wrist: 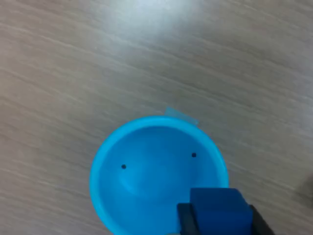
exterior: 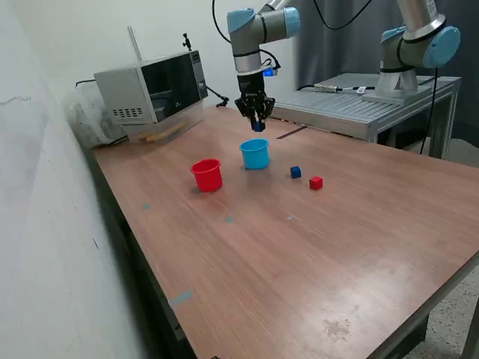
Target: Place red objects in the red bin, and blue objects in the blue bin.
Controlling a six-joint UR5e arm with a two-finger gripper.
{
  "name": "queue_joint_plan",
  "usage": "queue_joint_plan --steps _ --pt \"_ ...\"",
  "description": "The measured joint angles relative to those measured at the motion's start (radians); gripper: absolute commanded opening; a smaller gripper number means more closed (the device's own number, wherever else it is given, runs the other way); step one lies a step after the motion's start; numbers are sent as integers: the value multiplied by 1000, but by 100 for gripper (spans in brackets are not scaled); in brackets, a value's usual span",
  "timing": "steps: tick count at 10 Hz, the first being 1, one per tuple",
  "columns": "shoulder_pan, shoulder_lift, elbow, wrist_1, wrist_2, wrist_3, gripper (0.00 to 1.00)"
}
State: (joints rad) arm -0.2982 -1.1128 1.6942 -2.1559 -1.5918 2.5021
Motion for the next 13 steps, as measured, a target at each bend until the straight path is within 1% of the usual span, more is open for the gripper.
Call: queue_joint_plan --steps 1,7,9,10,11,13 --pt "-2 4 -5 1 0 0 100" --pt "-9 11 -2 4 1 0 100" --pt "-2 4 11 2 3 24 100" --pt "18 -7 21 -3 6 59 100" --pt "54 -21 32 -11 9 113 100" --pt "140 -46 50 -30 13 281 100"
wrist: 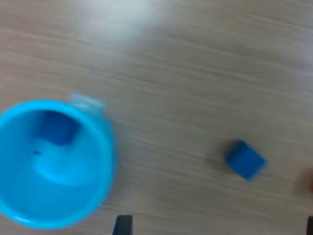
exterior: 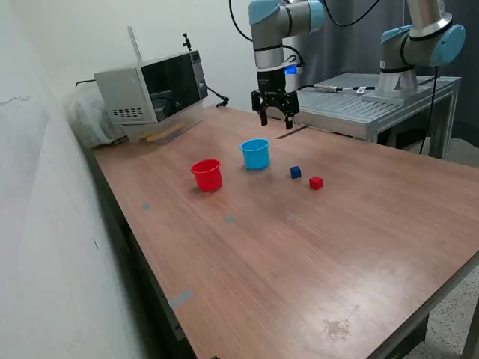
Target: Place red objects in the red bin, and blue objects in the blue bin.
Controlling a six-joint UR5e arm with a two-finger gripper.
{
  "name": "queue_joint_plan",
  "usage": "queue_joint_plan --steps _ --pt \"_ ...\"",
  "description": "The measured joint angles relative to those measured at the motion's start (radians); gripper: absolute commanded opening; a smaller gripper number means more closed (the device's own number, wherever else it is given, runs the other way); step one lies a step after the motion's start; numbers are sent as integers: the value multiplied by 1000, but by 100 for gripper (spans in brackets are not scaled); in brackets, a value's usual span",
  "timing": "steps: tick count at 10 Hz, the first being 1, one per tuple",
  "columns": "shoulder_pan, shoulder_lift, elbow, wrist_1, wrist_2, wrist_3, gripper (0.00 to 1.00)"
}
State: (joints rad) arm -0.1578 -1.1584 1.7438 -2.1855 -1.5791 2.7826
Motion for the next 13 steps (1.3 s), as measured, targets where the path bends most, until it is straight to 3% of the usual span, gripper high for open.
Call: queue_joint_plan --steps 4,6,8,13 --pt "167 -9 -5 -12 1 391 100" --pt "218 12 -7 -13 0 511 100" --pt "244 48 0 -28 -1 530 100" --pt "259 99 18 -81 0 450 100"
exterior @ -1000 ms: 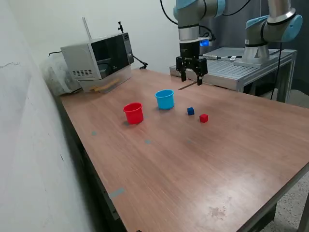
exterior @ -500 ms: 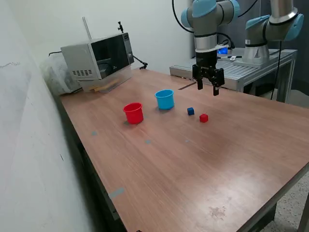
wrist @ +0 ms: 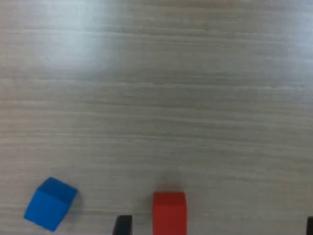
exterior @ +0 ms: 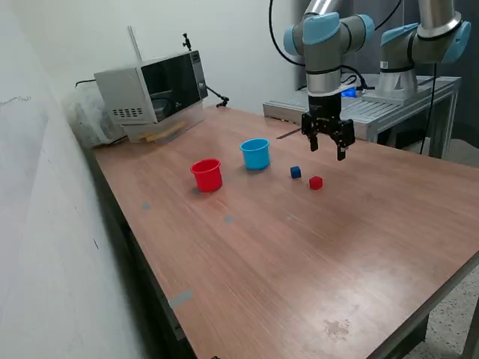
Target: Place red objects in the red bin, and blue objects in the blue bin.
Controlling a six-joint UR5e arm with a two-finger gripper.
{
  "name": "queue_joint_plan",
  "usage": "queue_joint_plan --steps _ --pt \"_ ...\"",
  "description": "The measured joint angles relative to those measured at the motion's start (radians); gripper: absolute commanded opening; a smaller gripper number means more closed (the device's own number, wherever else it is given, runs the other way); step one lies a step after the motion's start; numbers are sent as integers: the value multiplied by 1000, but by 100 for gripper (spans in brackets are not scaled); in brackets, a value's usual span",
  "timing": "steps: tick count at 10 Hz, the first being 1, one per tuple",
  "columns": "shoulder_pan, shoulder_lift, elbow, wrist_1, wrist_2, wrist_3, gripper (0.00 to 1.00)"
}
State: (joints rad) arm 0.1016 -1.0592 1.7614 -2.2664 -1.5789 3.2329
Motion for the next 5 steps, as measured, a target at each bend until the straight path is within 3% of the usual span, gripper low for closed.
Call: queue_joint_plan --steps 5 --pt "14 62 -5 -37 3 -28 100"
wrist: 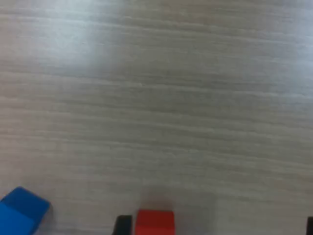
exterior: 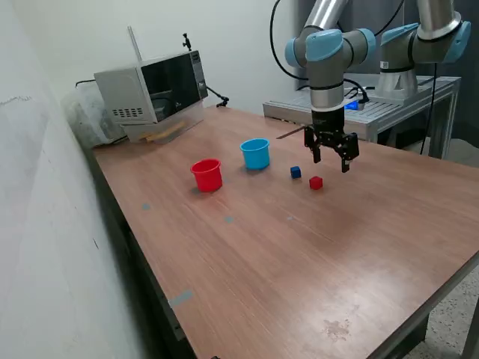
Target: Place red objects in the red bin, and blue objects in the blue bin.
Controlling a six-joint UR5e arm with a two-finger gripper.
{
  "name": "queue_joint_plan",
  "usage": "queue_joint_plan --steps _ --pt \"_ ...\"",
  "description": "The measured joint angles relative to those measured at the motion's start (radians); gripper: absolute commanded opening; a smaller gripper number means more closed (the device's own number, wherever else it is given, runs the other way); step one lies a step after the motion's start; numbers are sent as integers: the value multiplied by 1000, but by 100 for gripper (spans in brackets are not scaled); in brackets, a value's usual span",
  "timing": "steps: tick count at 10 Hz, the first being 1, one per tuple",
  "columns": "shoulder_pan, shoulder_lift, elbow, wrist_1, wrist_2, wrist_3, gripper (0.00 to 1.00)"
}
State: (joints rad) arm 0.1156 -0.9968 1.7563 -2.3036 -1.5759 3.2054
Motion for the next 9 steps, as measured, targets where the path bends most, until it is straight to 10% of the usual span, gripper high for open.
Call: queue_joint_plan --steps 9 --pt "-5 58 -28 -21 1 -16 100"
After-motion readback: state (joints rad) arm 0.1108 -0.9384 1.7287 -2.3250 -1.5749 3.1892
